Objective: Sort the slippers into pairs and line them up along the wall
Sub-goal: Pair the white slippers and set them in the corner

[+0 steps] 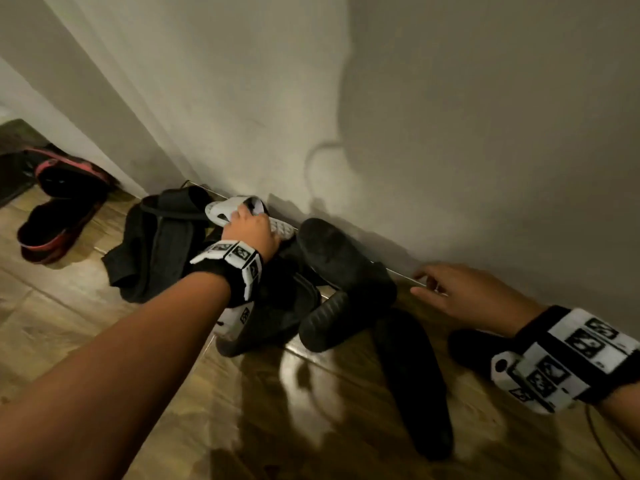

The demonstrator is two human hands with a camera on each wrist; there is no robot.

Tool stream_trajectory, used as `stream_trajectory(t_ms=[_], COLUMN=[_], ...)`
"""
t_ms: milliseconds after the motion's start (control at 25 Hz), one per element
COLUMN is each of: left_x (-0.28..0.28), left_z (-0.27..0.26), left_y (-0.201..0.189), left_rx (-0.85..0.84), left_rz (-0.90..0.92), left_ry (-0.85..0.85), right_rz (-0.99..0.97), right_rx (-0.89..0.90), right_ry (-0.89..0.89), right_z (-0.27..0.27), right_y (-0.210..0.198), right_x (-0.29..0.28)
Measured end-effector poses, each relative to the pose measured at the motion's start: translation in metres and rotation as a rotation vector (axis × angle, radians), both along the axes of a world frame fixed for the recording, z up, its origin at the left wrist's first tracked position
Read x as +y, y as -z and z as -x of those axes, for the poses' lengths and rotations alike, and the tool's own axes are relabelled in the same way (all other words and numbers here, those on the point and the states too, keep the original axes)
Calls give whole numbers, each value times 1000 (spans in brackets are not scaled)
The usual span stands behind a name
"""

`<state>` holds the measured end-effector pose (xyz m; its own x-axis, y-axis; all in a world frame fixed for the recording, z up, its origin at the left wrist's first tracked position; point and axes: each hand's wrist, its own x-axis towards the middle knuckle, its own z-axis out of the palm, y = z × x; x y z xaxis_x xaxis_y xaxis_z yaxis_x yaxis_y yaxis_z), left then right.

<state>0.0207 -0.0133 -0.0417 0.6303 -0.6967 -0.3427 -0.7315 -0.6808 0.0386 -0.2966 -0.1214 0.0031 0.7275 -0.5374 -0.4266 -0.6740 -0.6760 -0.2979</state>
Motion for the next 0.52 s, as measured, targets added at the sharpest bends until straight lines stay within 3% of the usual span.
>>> stream_trajectory(t_ms=[160,320,520], left_x=[-33,-37,-12], left_z=[-42,-73,-91], left_y=[69,118,115], left_rx=[-112,66,-269], left_rz=[3,-56,84], left_ry=[-85,-115,24], right_rz=[32,131,10], right_rx=[20,19,-9], right_ry=[-64,-98,73], right_z=[-18,3,97], right_y=[67,104,116], right_x=[-18,-18,-5])
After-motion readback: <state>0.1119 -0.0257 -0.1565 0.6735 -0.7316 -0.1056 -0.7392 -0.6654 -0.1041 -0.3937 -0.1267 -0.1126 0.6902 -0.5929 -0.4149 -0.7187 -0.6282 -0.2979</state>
